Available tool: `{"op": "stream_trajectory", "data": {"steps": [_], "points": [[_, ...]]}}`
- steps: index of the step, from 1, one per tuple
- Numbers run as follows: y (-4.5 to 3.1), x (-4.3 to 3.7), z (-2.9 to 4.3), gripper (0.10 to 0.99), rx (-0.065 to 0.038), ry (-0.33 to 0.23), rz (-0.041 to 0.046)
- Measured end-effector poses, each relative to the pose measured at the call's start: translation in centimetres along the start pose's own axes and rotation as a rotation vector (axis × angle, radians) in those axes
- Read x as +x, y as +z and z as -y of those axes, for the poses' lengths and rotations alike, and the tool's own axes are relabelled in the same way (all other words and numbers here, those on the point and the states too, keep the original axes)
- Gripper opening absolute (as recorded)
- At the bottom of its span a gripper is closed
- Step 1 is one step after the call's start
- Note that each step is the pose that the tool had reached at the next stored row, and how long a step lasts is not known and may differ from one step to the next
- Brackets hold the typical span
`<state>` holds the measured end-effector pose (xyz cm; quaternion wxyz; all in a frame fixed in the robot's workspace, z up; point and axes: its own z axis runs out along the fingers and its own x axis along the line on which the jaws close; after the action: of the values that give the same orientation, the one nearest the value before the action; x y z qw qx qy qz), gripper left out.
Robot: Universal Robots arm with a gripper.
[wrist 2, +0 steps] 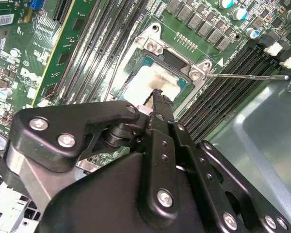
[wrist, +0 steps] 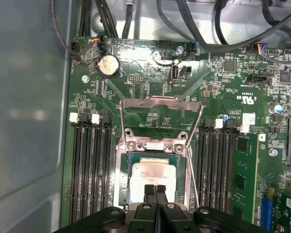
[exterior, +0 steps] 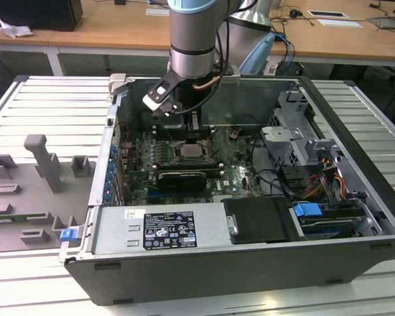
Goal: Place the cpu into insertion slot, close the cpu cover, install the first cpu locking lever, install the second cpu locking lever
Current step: 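Close the cpu cover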
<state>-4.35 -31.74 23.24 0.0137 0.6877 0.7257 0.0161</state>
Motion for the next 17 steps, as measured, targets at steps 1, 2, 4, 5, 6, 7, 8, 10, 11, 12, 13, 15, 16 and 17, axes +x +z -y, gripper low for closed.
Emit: {"op": "stream_trajectory", "data": {"steps": [1,2,4,5,6,7,8,10,11,12,13,15,16,17], "points": [[-0.04,0.0,0.0,0.106,0.0,0.0,0.0001],[-0.06,0.0,0.0,0.106,0.0,0.0,0.0001],[-0.13,0.0,0.0,0.106,0.0,0.0,0.0001],[-0.16,0.0,-0.01,0.106,0.0,0.0,0.0001],[-0.2,0.0,-0.01,0.106,0.0,0.0,0.0003],[-0.23,0.0,-0.01,0.106,0.0,0.0,0.0002],[-0.28,0.0,-0.01,0.106,0.0,0.0,0.0001],[-0.36,0.0,-0.01,0.106,0.0,0.0,0.0001],[-0.39,0.0,-0.01,0.106,0.0,0.0,0.0001],[-0.42,-0.01,-0.02,0.106,0.0,0.0,0.0001],[-0.46,-0.01,-0.02,0.106,0.0,0.0,0.0002],[-0.54,-0.02,-0.02,0.106,0.0,0.0,0.0002],[-0.56,-0.02,-0.02,0.106,0.0,0.0,0.0001],[-0.64,-0.02,-0.02,0.106,0.0,0.0,0.0003]]}}
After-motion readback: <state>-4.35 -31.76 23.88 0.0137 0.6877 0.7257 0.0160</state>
